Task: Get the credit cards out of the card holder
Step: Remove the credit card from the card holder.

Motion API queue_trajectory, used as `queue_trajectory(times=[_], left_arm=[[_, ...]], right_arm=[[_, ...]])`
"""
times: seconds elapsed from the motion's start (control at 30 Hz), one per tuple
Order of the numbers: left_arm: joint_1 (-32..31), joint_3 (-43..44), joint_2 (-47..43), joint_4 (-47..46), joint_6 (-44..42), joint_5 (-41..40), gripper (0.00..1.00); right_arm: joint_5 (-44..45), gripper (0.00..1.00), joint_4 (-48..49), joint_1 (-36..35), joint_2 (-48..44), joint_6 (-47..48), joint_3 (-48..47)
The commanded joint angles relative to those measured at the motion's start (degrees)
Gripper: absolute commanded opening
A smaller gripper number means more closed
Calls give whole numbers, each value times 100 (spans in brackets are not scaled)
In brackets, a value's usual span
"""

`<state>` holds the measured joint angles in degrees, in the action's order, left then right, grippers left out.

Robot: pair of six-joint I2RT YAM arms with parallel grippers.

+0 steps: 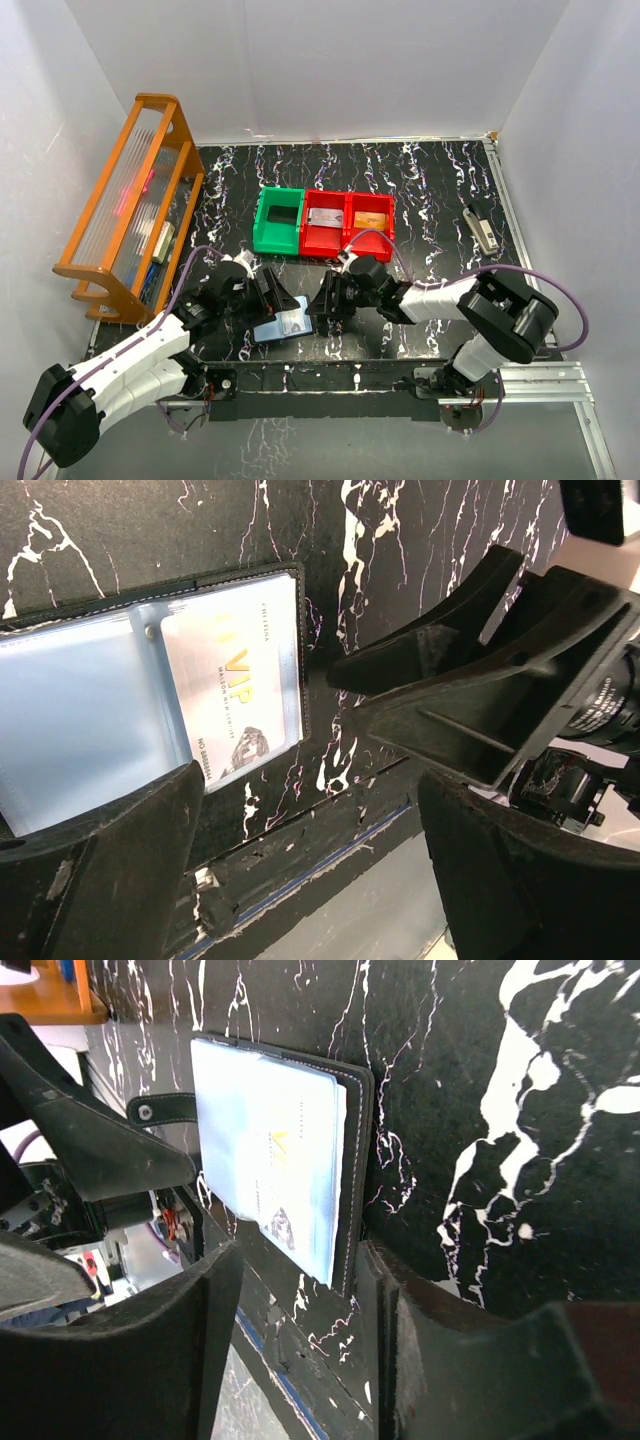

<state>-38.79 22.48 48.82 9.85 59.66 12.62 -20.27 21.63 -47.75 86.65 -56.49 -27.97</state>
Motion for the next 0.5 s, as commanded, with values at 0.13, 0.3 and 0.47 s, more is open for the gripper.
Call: queue_trajectory(times=[0.13, 0.3, 0.47], left_arm=[[-6, -102, -7, -80, 6, 135, 78], [-2, -157, 4, 54, 51, 17, 71], [-6, -369, 68, -112, 152, -10, 63]], right_arm=[[192, 31, 417, -401, 332, -122, -496], [352, 27, 277, -464, 338, -89, -559], [261, 24, 325, -469, 668, -50, -616]])
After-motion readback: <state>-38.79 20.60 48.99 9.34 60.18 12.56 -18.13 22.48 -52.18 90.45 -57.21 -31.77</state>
